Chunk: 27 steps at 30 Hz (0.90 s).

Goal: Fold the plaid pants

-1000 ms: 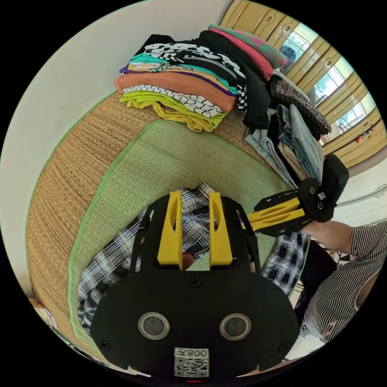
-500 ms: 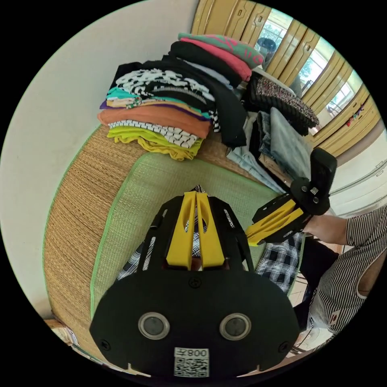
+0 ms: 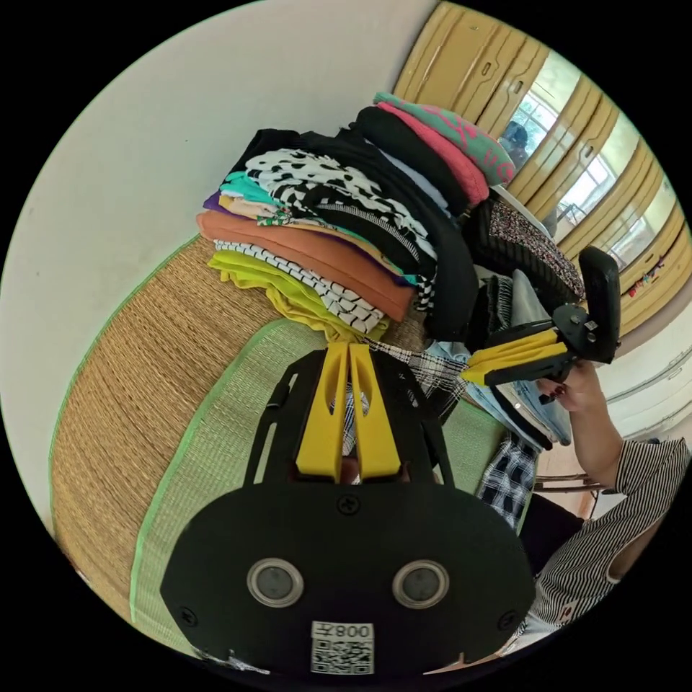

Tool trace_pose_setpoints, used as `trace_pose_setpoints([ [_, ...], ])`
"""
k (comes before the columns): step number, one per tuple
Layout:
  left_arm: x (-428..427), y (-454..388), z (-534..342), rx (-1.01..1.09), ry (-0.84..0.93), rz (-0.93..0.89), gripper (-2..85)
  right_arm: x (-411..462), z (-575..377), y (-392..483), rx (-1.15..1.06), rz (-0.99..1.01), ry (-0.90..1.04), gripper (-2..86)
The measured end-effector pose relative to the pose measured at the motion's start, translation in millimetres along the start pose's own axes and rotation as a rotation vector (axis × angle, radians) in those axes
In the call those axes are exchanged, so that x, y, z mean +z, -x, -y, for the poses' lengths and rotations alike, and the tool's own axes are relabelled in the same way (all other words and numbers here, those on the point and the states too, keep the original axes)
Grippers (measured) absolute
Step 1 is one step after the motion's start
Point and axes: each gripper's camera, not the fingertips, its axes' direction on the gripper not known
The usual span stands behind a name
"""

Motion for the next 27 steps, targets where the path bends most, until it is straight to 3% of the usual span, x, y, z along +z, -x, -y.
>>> trace_pose_setpoints([
  [5,-39.3,16.7,-32.1,-0.05,-0.068,0.043,0.7,56.0,14.4,-13.3,0.026,-0.047,0.133,1.2],
  [10,-109.2,45.8,-85.1,-0.134,-0.108,0.027,1.8,60.5,7.4,-26.1,0.096,0.007,0.029,4.3],
  [14,-195.5,54.8,-190.0,-0.206,-0.213,-0.006,2.1,59.6,-10.9,-12.5,0.08,0.027,-0.045,6.8],
  [20,-314.0,57.7,-425.3,-0.617,-0.276,0.134,3.6,122.1,-40.0,113.1,-0.174,0.047,-0.069,7.4],
  [24,-387.3,57.2,-572.9,-0.94,-0.281,0.264,6.2,216.8,-36.9,247.9,-0.421,0.182,0.035,7.8],
  [27,-433.1,66.4,-639.6,-1.08,-0.3,0.341,7.3,289.0,-30.9,351.0,-0.567,0.162,0.091,8.0],
])
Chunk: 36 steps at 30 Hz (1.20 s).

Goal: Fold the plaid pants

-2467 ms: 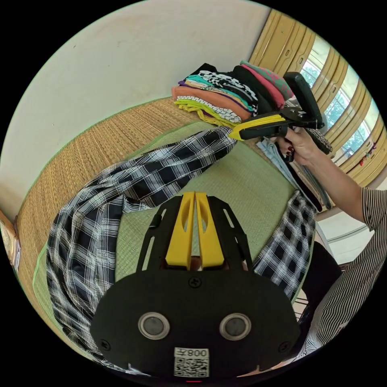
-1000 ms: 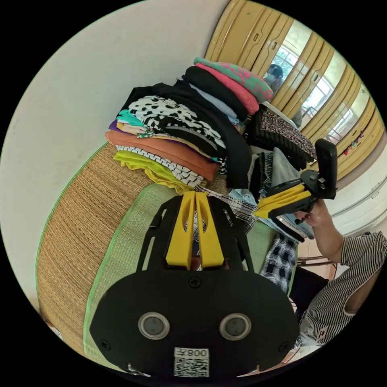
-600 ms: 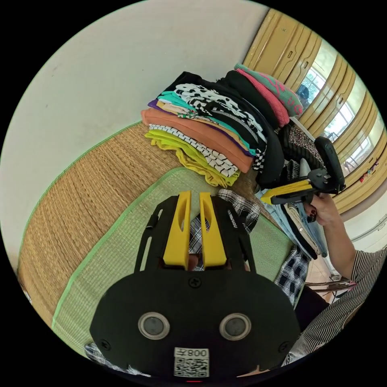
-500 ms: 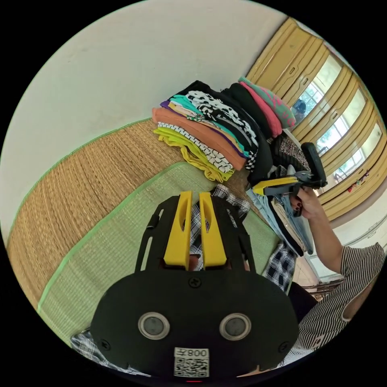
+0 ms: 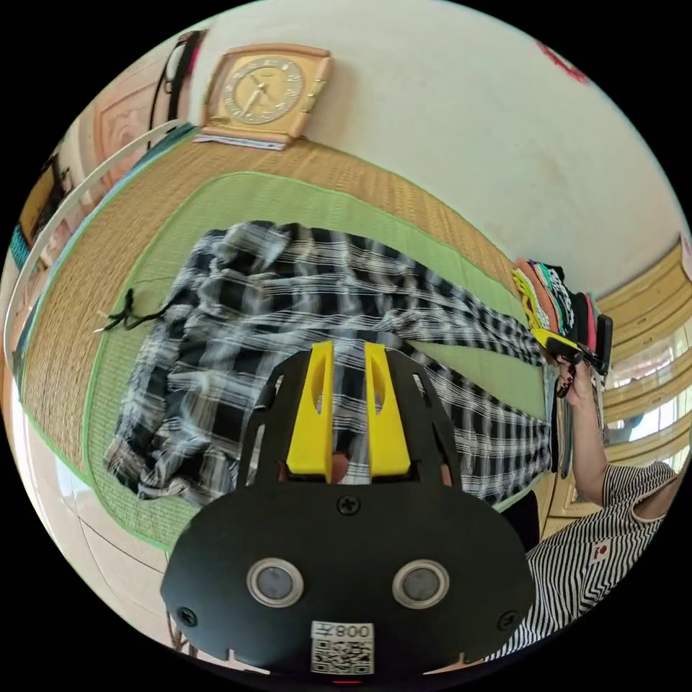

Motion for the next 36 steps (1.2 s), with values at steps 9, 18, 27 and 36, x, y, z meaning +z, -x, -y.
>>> trace_pose_setpoints([
  [9,-55.7,97.0,67.5,-0.012,-0.068,0.054,7.9,204.0,152.2,143.4,-0.269,-0.158,0.101,8.7],
  [18,-77.9,145.5,102.2,0.085,0.053,0.107,3.7,327.2,227.3,201.7,-0.334,-0.045,0.105,8.1],
  [27,-175.0,133.6,9.9,0.293,-0.143,-0.105,0.4,419.4,220.9,289.0,-0.533,0.065,0.126,9.9],
  [36,-225.0,157.0,-27.2,0.251,-0.197,-0.068,0.2,504.6,175.3,325.1,-0.699,0.211,0.288,9.0],
])
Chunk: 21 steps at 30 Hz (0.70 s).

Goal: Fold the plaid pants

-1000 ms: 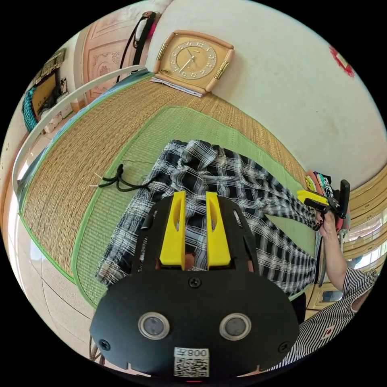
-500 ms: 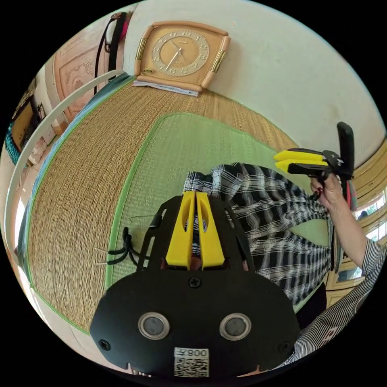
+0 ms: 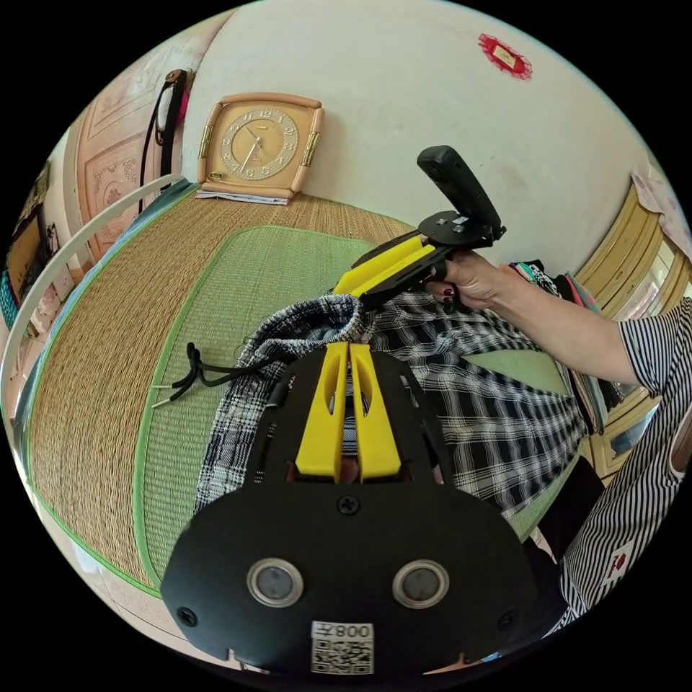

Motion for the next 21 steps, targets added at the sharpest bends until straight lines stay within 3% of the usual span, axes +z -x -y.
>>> trace_pose_setpoints([
  [21,-103.3,31.0,-24.5,-0.027,-0.066,0.004,0.2,63.8,-60.1,-11.8,-0.018,0.203,-0.079,9.8],
])
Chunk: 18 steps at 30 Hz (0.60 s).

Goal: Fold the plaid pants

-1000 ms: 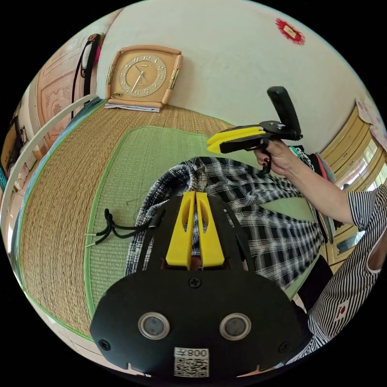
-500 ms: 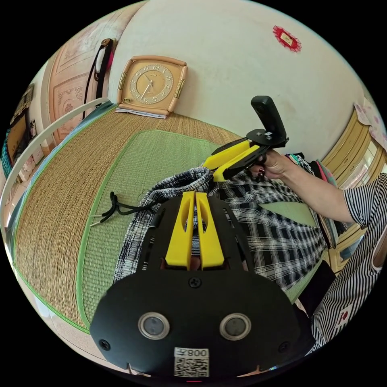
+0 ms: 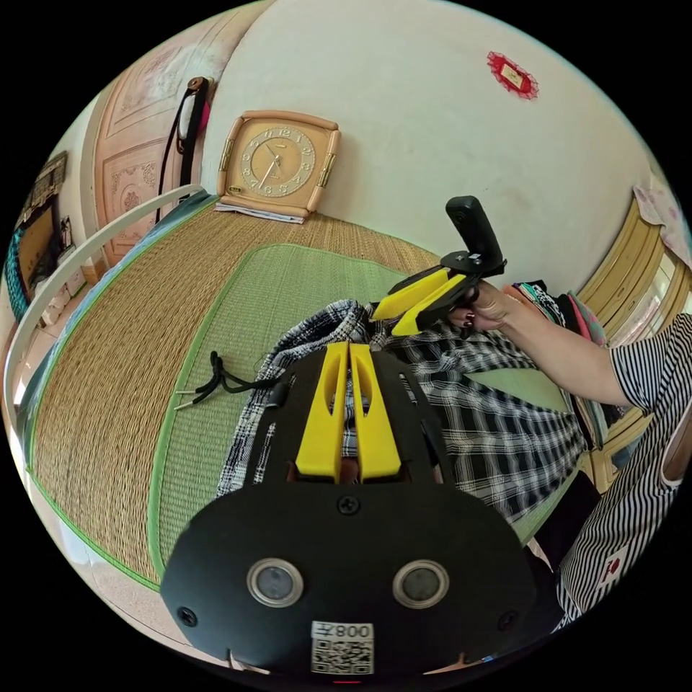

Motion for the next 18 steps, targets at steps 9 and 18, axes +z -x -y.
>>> trace_pose_setpoints([
  [9,-28.7,7.2,10.7,0.02,-0.066,0.043,0.2,10.3,16.4,17.9,-0.003,-0.287,0.003,0.4],
  [18,-8.2,48.8,55.1,-0.067,-0.03,0.199,1.6,22.3,72.5,-11.7,0.084,-0.608,0.055,0.3],
])
